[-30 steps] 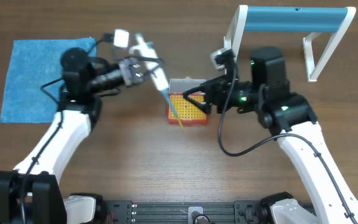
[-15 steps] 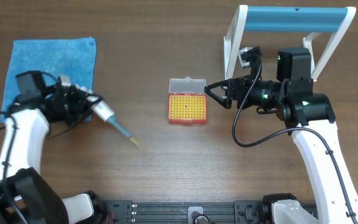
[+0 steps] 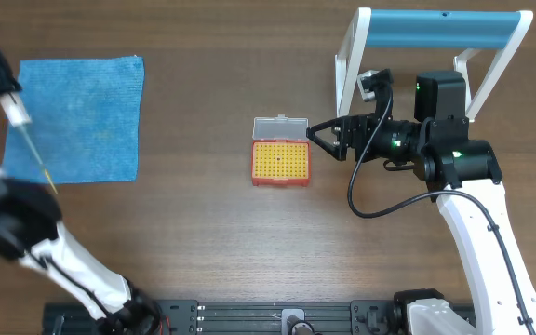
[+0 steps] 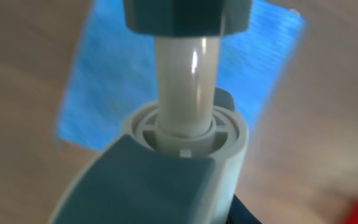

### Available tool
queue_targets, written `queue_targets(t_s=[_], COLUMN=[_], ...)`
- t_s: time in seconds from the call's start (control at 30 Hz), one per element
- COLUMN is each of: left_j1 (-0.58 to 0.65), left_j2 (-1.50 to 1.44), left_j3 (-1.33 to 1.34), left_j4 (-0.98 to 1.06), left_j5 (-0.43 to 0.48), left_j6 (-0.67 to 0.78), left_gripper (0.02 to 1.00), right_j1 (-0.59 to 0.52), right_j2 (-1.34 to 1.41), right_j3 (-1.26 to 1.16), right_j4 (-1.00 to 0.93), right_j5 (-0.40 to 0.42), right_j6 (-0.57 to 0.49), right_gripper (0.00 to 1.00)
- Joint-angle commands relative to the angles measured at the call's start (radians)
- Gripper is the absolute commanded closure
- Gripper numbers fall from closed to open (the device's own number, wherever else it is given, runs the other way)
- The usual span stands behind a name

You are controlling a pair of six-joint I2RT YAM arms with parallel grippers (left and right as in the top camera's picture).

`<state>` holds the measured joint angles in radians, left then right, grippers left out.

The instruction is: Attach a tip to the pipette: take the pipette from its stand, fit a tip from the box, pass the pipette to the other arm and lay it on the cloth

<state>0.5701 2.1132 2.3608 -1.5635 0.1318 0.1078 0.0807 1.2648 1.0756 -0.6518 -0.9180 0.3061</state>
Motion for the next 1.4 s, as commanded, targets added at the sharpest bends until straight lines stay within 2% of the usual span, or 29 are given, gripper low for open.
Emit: queue_targets(t_s=[0.03, 0.17, 0.27, 0.33, 0.53, 0.73, 0.87, 1.4], left_j1=[-0.053, -0.128, -0.178, -0.201, -0.211, -0.175, -0.163, -0.164], left_j2=[0.249, 0.362, 0.421, 0.455, 0.513, 0.513, 0.514, 0.532], left_j3=[0.158, 0.158, 0.158, 0.158, 0.158, 0.158, 0.158, 0.158], left_j4=[0.056, 0.128, 0.154, 0.175, 0.182, 0.177, 0.190, 0.200], left_j5=[-0.213, -0.257, -0.257, -0.252, -0.252, -0.236, -0.171, -0.153], left_j6=[0.082, 0.167, 0.225, 0.227, 0.227, 0.219, 0.219, 0.219], left_gripper=[0.993, 0.993, 0.993, 0.991, 0.989, 0.989, 0.991, 0.989], right_j1=[0.049, 0.142, 0.214, 0.249, 0.294, 0.294, 0.294, 0.294], right_j2=[-0.010, -0.010, -0.010, -0.010, -0.010, -0.008, -0.003, 0.005], right_j3=[0.008, 0.008, 0.008, 0.008, 0.008, 0.008, 0.008, 0.008], right_j4=[0.002, 0.005, 0.019, 0.039, 0.078, 0.078, 0.078, 0.078], right_j5=[0.019, 0.104, 0.179, 0.198, 0.205, 0.264, 0.264, 0.277], right_j6=[0.127, 0.211, 0.269, 0.289, 0.315, 0.315, 0.315, 0.315], right_gripper=[0.143, 0.143, 0.141, 0.143, 0.143, 0.143, 0.143, 0.141])
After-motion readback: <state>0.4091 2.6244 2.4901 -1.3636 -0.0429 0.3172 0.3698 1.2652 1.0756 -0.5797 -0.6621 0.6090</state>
